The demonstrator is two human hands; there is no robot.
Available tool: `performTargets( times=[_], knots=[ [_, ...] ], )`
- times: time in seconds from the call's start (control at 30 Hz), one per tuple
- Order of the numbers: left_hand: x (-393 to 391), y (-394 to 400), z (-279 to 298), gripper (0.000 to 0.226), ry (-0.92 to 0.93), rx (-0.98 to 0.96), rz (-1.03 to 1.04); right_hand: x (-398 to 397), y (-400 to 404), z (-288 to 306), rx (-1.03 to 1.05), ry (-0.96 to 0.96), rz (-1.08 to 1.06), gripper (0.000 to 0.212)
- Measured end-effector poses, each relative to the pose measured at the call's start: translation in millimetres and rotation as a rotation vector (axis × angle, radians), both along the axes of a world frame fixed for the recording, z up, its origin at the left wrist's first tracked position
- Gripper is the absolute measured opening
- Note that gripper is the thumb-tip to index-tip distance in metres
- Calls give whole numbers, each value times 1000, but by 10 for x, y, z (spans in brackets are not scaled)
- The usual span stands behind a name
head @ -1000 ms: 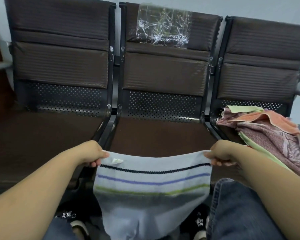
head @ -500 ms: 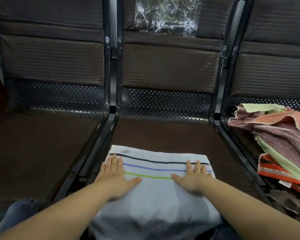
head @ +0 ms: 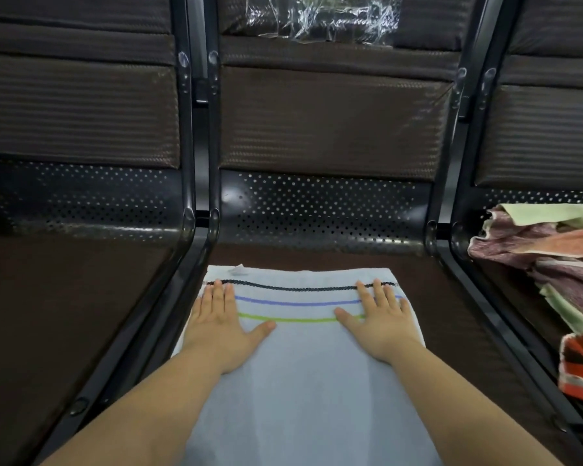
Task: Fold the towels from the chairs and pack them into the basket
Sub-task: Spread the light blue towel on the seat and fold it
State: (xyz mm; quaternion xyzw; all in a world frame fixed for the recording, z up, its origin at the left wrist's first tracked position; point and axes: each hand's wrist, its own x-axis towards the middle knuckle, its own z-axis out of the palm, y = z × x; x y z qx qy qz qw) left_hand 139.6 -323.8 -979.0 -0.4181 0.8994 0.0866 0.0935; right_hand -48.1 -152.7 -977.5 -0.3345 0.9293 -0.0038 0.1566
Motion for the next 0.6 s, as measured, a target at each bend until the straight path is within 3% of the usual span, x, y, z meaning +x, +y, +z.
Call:
performTargets(
  times=[0.2, 0.3, 0.37, 0.47, 0.6],
  knots=[
    [-281, -309, -91, 91, 132, -33, -18, -370, -245, -120, -160, 72, 40, 74],
    [-303, -360, -109, 52, 407, -235, -136, -330, -273, -81, -359, 274, 38, 57],
    [-266, -327, -86, 33, 464, -325, -164, -240, -256, -45, -430, 437, 71, 42],
    [-194, -186, 57, 27, 303, -118, -60, -104, -192, 61, -352, 169, -35, 33],
    [-56, 7, 300, 53, 3, -58, -201, 88, -61, 345, -144, -60, -4, 52]
  ],
)
